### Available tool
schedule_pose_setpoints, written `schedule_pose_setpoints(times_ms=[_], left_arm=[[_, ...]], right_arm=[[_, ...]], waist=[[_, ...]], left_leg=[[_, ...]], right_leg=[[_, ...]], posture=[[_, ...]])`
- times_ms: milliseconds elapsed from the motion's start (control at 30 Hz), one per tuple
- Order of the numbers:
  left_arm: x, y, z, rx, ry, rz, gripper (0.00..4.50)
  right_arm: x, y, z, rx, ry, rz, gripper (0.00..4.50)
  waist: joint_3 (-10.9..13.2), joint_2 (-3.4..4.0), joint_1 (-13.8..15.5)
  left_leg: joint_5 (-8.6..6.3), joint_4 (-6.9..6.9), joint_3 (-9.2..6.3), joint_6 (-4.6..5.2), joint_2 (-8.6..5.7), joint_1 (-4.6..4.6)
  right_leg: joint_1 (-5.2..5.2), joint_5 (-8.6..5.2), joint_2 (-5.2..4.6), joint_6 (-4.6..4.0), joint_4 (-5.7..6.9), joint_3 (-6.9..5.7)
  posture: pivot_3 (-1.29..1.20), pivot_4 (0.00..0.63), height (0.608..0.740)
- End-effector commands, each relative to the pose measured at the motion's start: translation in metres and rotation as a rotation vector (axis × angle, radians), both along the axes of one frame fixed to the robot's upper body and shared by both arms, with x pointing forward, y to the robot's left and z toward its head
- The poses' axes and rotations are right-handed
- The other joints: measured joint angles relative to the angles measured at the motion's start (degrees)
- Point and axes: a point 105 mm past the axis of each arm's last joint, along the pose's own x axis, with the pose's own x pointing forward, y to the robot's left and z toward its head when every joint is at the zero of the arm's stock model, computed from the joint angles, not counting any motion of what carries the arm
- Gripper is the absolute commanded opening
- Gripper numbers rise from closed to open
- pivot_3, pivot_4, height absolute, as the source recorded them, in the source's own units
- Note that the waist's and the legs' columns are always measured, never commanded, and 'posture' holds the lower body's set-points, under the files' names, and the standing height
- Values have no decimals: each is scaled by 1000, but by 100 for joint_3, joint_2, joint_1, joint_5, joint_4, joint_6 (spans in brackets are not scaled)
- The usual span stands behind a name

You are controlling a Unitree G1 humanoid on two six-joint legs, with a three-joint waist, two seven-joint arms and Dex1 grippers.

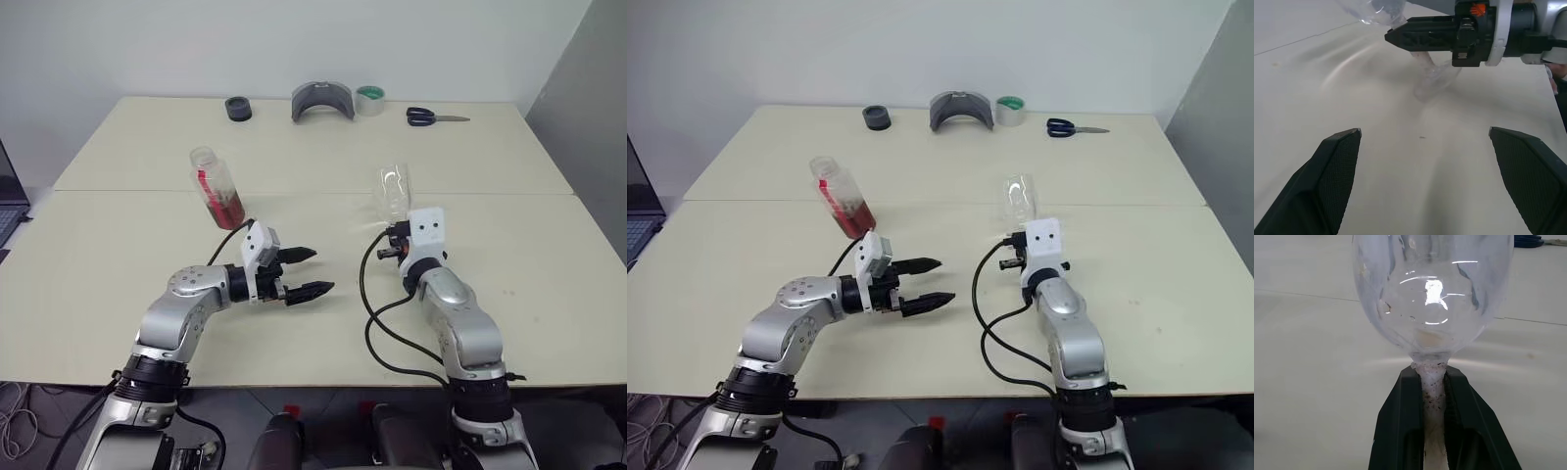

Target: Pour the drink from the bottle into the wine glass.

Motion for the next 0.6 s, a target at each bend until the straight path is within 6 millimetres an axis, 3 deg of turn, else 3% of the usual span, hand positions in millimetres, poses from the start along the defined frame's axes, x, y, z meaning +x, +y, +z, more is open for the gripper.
schedule_pose_setpoints(times_ms=[33, 100, 300, 433, 600], left_arm=[[-2, -5, 18, -4, -51, -29, 4500], [-2, -6, 25, -12, -47, -35, 4500], [1, -1, 40, -39, -13, -23, 4500], [5, 9, 39, -20, -8, 14, 4500], [2, 18, 33, -14, -2, 39, 4500]], right_arm=[[7, 12, 0, 63, -13, 20, 193], [23, 24, 21, 59, -110, 48, 193], [64, 52, 43, 42, -228, 104, 193], [79, 65, 35, 69, -231, 147, 193], [81, 60, 10, 66, -176, 145, 193]], waist=[[0, 0, -4], [2, 0, -51], [8, 8, -112], [7, 8, -161], [7, 7, -177]], left_leg=[[0, 0, 0, 0, 1, 2], [0, 1, 2, 0, 2, 4], [1, -5, 7, 0, 9, 2], [1, -10, 11, -1, 2, -10], [0, -10, 14, -3, -1, -17]], right_leg=[[1, 0, 0, 0, 0, 0], [0, 0, 2, 1, 2, 0], [-11, 2, 14, 0, 10, 5], [-23, 1, 4, -4, 5, 8], [-27, 1, -12, -4, -1, 19]], posture=[[0, 150, 740], [0, 150, 740], [0, 150, 740], [0, 150, 740], [0, 150, 740]])
